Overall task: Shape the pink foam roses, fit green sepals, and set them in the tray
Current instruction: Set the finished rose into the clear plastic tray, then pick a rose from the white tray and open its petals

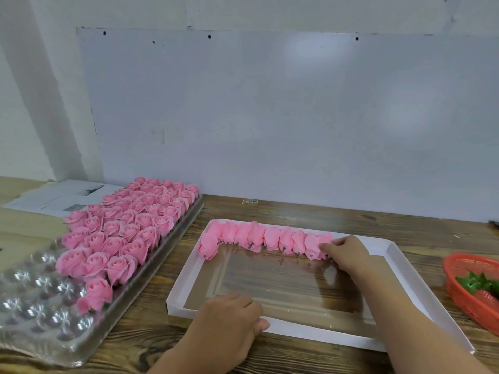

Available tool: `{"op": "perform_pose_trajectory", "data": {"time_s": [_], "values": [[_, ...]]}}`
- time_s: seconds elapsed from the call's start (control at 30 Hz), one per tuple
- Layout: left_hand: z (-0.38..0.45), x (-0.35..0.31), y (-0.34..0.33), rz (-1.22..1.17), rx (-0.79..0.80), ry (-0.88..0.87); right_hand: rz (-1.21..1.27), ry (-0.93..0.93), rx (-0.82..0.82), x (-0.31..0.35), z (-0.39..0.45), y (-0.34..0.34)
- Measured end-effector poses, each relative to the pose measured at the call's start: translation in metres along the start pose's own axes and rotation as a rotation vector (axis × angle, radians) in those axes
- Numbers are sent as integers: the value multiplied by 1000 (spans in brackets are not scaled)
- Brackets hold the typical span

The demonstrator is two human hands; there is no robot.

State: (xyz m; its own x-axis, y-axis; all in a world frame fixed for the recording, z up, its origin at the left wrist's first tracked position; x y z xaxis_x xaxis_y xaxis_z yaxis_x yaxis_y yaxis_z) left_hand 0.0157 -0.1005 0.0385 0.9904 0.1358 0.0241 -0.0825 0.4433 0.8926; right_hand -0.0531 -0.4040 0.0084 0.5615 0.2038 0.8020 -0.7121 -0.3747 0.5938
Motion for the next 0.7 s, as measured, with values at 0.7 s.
{"op": "perform_pose_trajectory", "data": {"time_s": [0.7], "values": [[24,21,-12,-834,96,521,1100,-90,397,23,-106,-8]]}}
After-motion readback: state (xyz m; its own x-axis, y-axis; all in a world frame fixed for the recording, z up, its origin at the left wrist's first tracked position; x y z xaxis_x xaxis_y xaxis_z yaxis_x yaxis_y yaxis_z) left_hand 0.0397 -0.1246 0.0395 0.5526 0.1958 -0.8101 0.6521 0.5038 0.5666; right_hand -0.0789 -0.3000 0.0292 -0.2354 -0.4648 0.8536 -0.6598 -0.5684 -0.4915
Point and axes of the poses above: each hand's wrist, its own z-axis towards the middle knuckle, its own y-axis out of the back of the hand, x = y × z, the point moved 9 cm from there along z, towards the middle knuckle, and after that the axes turned 1 degree about z, right-handed, at the moved point
